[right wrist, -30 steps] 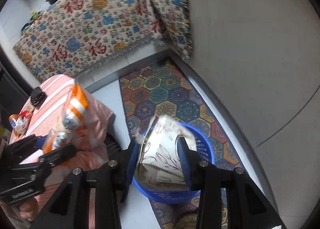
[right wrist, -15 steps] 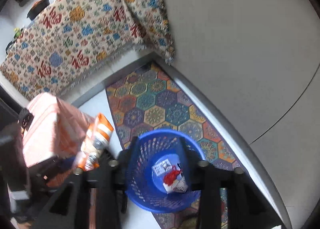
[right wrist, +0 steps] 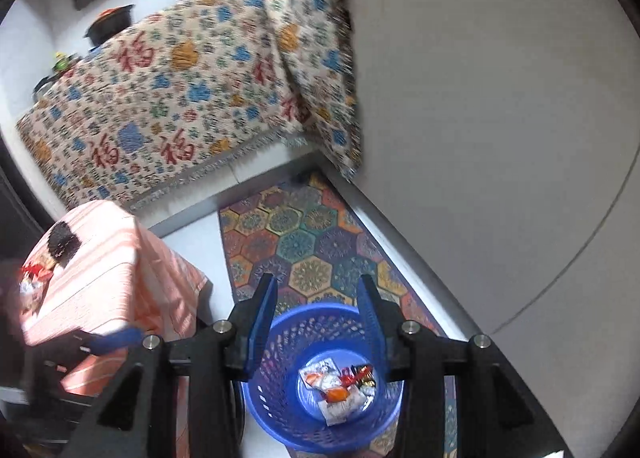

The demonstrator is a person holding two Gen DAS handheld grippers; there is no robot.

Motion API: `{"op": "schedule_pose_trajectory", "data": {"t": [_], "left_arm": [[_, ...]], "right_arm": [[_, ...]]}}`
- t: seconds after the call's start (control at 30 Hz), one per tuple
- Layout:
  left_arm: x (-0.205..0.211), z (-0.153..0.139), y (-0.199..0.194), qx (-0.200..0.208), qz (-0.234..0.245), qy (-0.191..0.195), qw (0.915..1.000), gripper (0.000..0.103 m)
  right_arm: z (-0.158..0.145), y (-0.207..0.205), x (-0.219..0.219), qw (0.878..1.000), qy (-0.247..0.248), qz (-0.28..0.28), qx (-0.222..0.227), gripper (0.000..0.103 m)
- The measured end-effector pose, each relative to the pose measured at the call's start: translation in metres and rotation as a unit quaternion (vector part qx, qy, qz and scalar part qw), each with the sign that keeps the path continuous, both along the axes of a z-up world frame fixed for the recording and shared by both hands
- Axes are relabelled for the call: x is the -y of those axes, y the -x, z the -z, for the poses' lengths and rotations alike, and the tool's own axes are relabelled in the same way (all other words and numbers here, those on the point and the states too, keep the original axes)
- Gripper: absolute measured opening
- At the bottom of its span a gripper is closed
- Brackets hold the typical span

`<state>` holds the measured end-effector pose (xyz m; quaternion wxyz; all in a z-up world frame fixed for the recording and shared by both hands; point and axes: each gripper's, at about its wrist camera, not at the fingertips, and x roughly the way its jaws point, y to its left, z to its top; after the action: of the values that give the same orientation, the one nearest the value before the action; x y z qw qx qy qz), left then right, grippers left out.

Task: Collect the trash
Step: 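Return both tools to the table above the remaining trash, then grasp the orange soda can with the left gripper while the right gripper grasps the gold-and-white wrapper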

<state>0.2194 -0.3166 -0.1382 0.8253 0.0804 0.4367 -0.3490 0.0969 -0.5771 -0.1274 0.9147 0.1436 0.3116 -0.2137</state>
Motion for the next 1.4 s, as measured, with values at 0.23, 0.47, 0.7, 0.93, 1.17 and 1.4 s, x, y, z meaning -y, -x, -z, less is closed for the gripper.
{"op": "schedule_pose_trajectory", "data": {"t": [0.23,0.47,0.7,0.93,1.17,1.4], "left_arm": [[-0.123,-0.002,0.009,0.047,-0.086,-0.063,0.9932,0.086],[-0.246,0.027,-0.001,0.037,-0.193,-0.123,0.9728,0.086],[-0.329,0.043,-0.022,0.009,-0.265,-0.105,0.9584,0.092],[-0.363,0.048,-0.031,0.023,-0.27,-0.092,0.9581,0.103],[-0.369,0.048,-0.034,0.029,-0.256,-0.087,0.9623,0.103],[-0.388,0.015,-0.077,0.035,-0.28,-0.028,0.9591,0.101]], "right_arm": [[-0.005,-0.019,-0.075,0.995,0.044,-0.086,0.01,0.05],[0.009,-0.044,-0.18,0.977,0.049,-0.207,0.014,0.056],[0.033,-0.072,-0.283,0.949,0.049,-0.31,-0.038,0.058],[0.063,-0.12,-0.363,0.928,0.078,-0.35,-0.098,0.067],[0.068,-0.129,-0.378,0.933,0.094,-0.337,-0.087,0.075],[0.068,-0.128,-0.377,0.933,0.094,-0.337,-0.087,0.076]]}}
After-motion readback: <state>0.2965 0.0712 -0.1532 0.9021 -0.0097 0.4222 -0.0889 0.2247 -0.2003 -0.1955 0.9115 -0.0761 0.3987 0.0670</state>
